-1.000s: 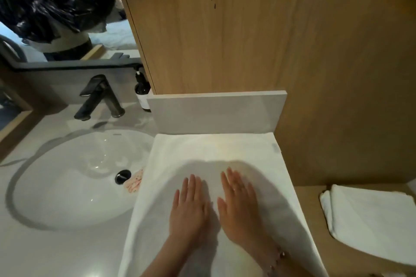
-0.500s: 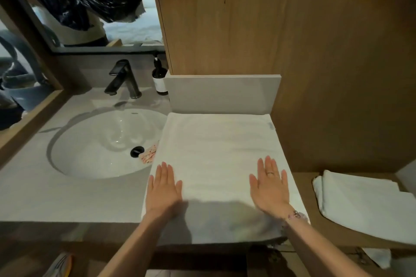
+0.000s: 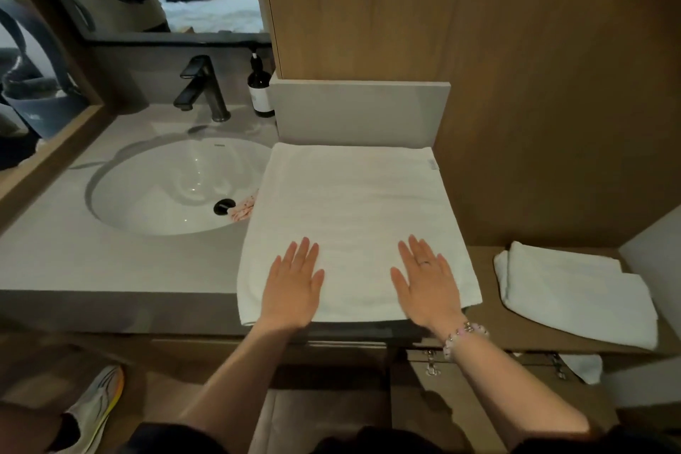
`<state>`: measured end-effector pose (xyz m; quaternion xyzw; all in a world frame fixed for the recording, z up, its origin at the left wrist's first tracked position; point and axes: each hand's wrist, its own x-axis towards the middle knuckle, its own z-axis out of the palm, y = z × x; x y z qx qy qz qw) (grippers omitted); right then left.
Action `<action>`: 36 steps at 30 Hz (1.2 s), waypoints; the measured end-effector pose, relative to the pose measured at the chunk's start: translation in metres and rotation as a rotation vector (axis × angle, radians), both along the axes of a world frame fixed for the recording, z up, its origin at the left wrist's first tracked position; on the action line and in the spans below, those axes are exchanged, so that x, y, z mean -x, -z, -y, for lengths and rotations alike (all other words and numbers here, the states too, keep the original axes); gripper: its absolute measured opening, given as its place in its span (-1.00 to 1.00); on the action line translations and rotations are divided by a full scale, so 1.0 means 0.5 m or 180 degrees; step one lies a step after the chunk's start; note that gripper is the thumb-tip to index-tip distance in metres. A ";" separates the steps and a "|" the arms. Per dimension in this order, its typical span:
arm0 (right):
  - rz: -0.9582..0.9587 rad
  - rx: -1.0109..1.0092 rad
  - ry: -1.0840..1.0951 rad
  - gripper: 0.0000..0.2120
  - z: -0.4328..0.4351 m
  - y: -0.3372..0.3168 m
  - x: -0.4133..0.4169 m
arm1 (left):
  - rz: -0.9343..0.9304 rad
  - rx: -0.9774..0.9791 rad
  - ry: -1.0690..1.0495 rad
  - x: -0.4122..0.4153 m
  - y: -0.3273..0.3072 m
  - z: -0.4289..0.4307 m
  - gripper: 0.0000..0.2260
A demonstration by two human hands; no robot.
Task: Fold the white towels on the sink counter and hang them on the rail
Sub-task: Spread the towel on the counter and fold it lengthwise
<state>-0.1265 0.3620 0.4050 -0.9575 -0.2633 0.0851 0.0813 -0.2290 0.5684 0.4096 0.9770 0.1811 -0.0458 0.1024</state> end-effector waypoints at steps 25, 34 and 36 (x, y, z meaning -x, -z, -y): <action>-0.1237 -0.3042 0.2829 -0.59 0.137 -0.025 0.037 | 0.2036 0.2548 -0.2482 0.144 0.012 -0.031 -0.88; -0.1558 -0.3558 0.2590 -0.78 0.159 -0.040 0.046 | 0.1875 0.3266 -0.2521 0.138 -0.024 -0.038 -0.75; -0.1713 -0.3736 0.2463 -0.81 0.164 -0.052 0.035 | 0.1814 0.3380 -0.2521 0.132 -0.038 -0.052 -0.72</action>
